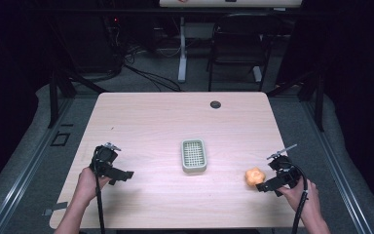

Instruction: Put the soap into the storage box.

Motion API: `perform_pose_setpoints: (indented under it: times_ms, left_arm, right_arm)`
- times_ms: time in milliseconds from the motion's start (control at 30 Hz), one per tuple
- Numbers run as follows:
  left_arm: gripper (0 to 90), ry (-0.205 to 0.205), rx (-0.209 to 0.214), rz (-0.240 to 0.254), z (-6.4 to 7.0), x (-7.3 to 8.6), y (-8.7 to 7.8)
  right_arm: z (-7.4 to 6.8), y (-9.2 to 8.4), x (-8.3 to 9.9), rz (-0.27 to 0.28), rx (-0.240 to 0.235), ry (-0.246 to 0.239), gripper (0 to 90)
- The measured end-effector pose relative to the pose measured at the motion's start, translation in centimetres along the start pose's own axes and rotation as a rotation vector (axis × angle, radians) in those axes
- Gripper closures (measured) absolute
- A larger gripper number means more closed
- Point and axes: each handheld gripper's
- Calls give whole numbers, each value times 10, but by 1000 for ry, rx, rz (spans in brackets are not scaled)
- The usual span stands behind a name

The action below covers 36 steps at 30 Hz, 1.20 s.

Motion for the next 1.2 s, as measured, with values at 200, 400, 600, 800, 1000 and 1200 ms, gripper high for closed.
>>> perform_pose_setpoints:
  times_ms: [200, 400, 600, 800, 1000, 1200]
  left_arm:
    - [0, -3, -1, 4, 0, 0, 0]
    - [0, -5, 1, 1, 0, 1, 0]
    - [0, -1, 4, -2, 1, 0, 1]
    - [0, -3, 5, -2, 1, 0, 1]
    - [0, -1, 5, -3, 1, 0, 1]
    - [0, -2, 7, -3, 1, 0, 1]
  right_arm:
    - [-3, 4, -6, -35, 29, -19, 0]
    - [-6, 5, -14, -83, 52, -64, 0]
    - [-9, 9, -21, -90, 56, -72, 0]
    - [-11, 14, -23, -70, 30, -54, 0]
    - [-7, 15, -31, -121, 68, -105, 1]
    - [-7, 18, -35, -124, 46, -103, 7]
Point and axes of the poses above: each handheld gripper's, and its own axes: y roughly forward along the jaws, x roughly out of its underside, z roughly to its right, and after that the axes turned 7 degrees about -z, right-handed
